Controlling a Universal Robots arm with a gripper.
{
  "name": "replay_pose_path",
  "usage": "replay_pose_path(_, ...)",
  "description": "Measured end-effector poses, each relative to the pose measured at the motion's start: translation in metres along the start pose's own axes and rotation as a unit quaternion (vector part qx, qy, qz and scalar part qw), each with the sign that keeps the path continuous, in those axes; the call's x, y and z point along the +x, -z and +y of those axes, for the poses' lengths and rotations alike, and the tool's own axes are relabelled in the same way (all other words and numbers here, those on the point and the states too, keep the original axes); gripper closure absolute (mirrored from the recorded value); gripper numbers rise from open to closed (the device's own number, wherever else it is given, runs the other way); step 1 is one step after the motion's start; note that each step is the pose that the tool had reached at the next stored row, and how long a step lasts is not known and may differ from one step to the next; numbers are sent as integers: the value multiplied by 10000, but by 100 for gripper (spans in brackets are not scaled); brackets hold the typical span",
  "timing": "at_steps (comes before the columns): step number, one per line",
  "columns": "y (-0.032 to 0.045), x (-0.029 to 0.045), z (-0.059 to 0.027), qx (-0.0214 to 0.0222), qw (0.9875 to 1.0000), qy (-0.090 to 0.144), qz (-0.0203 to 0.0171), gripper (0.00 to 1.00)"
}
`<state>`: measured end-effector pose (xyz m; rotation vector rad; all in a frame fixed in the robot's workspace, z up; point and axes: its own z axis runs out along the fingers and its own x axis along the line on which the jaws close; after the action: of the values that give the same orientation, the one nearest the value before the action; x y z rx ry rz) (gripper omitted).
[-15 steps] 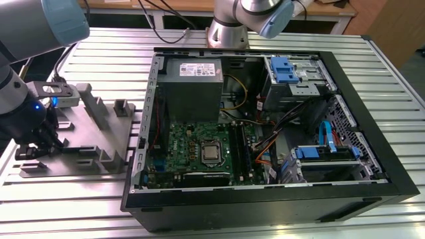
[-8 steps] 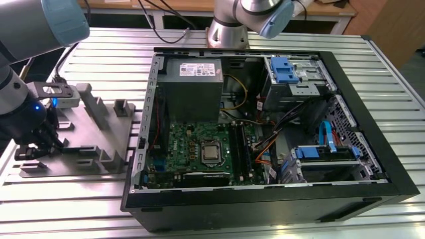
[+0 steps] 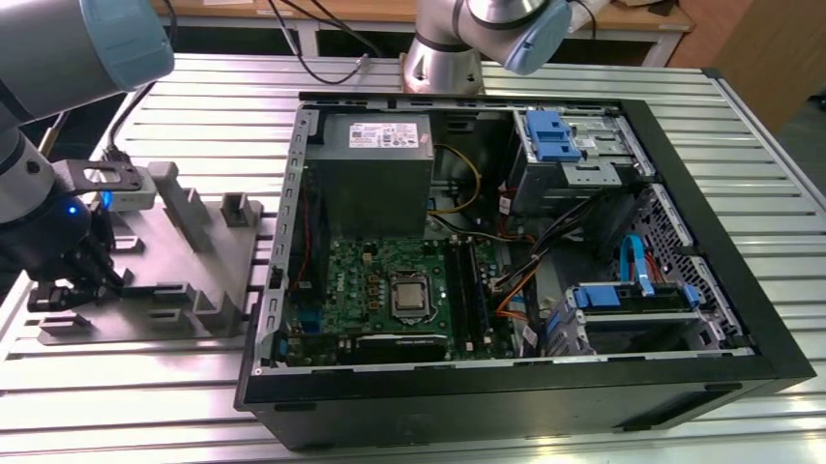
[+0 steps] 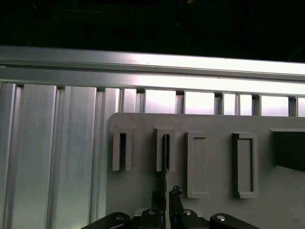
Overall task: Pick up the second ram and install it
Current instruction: 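Pick up the second ram and move it above second insertion slot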
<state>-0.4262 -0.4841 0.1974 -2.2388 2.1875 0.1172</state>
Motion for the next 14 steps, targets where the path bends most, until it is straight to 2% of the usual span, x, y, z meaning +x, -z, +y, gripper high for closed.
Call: replay_pose_path(14,22,-1,-21,1,10000,-12,0,80)
